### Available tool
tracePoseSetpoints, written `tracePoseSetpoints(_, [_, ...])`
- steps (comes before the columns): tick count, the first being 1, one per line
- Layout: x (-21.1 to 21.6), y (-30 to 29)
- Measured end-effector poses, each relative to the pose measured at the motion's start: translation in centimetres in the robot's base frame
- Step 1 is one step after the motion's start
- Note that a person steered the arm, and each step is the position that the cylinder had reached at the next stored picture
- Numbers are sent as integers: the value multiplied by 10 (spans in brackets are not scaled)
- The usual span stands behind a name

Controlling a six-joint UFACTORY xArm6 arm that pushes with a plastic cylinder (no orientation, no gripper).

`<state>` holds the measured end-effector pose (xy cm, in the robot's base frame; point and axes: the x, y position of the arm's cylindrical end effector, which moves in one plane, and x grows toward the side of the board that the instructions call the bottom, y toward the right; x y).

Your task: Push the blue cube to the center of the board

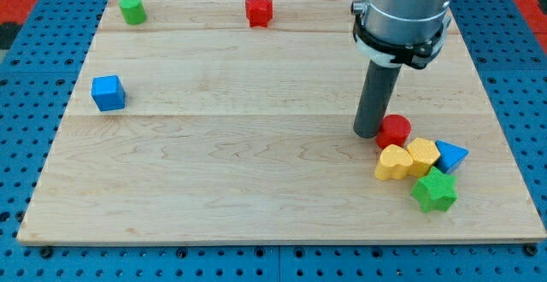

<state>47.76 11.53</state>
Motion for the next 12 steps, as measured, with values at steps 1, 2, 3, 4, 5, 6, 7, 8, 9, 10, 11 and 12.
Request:
tracePoseSetpoints(1, [-32,0])
tracePoseSetpoints(2, [-42,27])
tracePoseSetpoints(3, [-1,36])
tracePoseSetpoints(4, [1,30])
tracePoseSetpoints(5, [-32,15])
tracePoseSetpoints(6, [-67,-63])
tracePoseSetpoints(7, [-75,-150])
tracePoseSetpoints(8, [-113,-193])
tracePoseSetpoints(9, [-143,-294])
tracePoseSetpoints(10, [-132,-396])
tracePoseSetpoints(11, [-73,-419])
tracePoseSetpoints(12, [-64,-327])
